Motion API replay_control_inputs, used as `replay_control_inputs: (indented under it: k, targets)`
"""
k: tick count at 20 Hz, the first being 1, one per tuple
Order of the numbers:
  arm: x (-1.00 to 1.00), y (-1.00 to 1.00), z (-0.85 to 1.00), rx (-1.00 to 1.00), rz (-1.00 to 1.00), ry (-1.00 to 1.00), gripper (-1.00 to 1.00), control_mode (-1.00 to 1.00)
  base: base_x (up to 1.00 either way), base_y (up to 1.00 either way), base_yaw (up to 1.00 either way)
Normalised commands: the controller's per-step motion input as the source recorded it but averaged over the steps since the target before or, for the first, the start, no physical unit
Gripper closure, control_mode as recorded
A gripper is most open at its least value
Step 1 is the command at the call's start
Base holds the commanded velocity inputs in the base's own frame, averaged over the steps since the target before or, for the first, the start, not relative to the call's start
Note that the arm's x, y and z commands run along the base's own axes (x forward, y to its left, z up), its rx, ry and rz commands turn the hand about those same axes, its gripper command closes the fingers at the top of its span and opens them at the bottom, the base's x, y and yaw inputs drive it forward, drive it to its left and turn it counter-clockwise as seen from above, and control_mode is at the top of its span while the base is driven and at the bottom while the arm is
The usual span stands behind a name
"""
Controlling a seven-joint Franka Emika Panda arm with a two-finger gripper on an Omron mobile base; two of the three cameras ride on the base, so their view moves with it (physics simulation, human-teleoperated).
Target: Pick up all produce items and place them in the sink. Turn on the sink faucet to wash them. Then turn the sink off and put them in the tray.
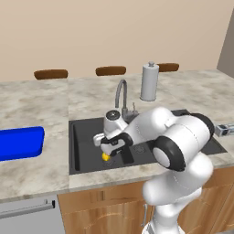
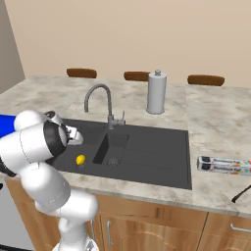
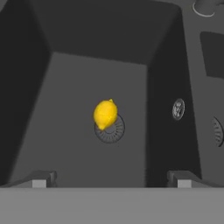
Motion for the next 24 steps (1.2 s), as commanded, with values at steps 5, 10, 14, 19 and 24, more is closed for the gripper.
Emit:
replay_control_inputs:
  k: [5, 10, 14, 19, 24]
  targets:
    - [0.02, 0.01, -0.2, 0.0, -0.07, 0.05, -1.0, -1.0, 0.0, 0.0, 0.0]
    - [0.16, 0.02, -0.24, 0.0, -0.11, 0.01, -1.0, -1.0, 0.0, 0.0, 0.0]
    - [0.19, 0.01, -0.28, 0.0, -0.11, 0.0, -1.0, -1.0, 0.0, 0.0, 0.0]
    - [0.11, 0.08, -0.17, 0.0, -0.1, 0.01, -1.0, -1.0, 0.0, 0.0, 0.0]
    - [0.01, -0.02, -0.04, 0.0, -0.01, 0.04, -1.0, -1.0, 0.0, 0.0, 0.0]
